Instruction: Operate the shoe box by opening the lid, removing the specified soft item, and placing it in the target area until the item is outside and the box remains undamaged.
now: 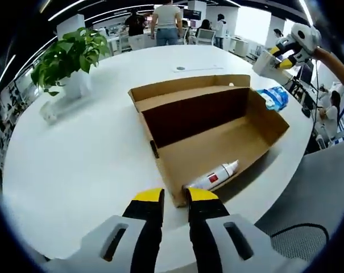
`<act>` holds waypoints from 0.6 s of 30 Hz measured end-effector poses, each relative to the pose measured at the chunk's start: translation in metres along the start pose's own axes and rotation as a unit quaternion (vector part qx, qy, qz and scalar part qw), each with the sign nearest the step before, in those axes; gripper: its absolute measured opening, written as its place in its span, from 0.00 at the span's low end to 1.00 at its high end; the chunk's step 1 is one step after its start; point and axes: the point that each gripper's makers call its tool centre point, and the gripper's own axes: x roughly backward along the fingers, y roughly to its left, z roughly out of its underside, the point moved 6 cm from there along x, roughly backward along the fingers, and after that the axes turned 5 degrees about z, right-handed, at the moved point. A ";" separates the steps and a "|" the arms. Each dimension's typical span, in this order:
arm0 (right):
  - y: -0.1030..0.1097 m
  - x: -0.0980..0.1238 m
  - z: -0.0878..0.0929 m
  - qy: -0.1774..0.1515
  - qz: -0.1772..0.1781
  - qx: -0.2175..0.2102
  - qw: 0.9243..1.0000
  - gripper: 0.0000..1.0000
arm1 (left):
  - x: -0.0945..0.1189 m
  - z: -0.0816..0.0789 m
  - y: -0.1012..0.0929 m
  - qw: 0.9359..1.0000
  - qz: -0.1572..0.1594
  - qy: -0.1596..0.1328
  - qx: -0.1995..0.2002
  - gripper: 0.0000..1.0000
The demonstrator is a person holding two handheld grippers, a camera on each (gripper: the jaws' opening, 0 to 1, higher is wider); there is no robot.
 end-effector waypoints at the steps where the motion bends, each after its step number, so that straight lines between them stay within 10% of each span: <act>1: -0.001 0.001 0.002 0.000 0.000 0.000 1.000 0.15 | 0.000 0.001 0.000 1.000 -0.002 0.000 0.005 0.12; 18: -0.028 0.015 0.054 0.029 0.011 -0.008 1.000 0.15 | -0.008 0.004 -0.001 0.998 -0.017 -0.005 0.068 0.05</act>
